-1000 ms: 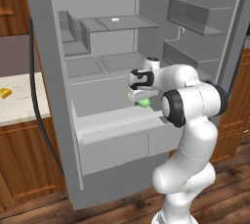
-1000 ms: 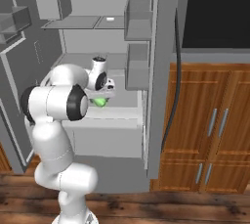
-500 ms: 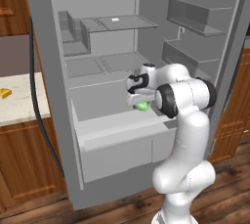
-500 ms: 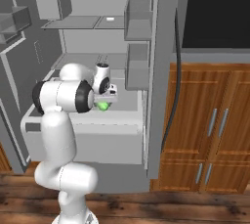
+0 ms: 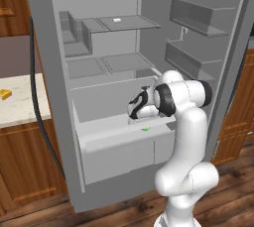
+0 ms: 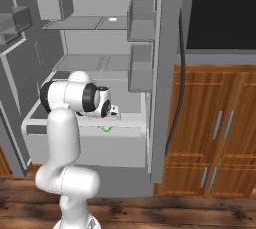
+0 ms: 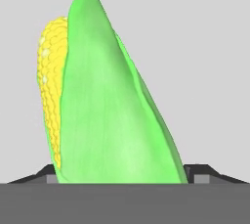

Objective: Place the onion and corn inside the fridge drawer. Close the drawer after placing the vegetables.

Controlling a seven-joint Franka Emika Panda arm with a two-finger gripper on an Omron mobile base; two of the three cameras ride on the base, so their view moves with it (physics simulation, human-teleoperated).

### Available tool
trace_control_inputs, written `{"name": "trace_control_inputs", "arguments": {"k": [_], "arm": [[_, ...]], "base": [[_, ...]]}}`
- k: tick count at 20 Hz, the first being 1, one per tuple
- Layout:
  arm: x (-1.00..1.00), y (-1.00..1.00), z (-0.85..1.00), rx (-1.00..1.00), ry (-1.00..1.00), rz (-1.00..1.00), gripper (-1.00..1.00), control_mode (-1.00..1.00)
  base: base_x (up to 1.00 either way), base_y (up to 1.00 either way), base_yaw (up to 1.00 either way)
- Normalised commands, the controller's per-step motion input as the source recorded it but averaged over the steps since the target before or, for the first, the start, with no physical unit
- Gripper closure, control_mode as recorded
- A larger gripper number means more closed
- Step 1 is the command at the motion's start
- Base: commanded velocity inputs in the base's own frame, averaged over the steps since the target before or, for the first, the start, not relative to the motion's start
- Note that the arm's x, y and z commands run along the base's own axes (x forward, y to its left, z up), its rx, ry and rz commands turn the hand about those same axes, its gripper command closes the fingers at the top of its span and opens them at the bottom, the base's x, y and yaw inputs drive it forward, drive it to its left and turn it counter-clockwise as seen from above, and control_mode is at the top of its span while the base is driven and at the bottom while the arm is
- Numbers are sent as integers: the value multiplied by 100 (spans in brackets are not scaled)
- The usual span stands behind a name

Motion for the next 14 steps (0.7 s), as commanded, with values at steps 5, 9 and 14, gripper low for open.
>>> {"name": "trace_control_inputs", "arguments": {"k": [5, 9, 14], "arm": [[-59, 0, -97, 0, -1, -4, 100, -100], [-80, 2, -87, 0, -9, -6, -100, -100], [-67, 0, -24, 0, -25, -5, -100, -100]], "base": [[0, 0, 0], [0, 0, 0], [0, 0, 0]]}}
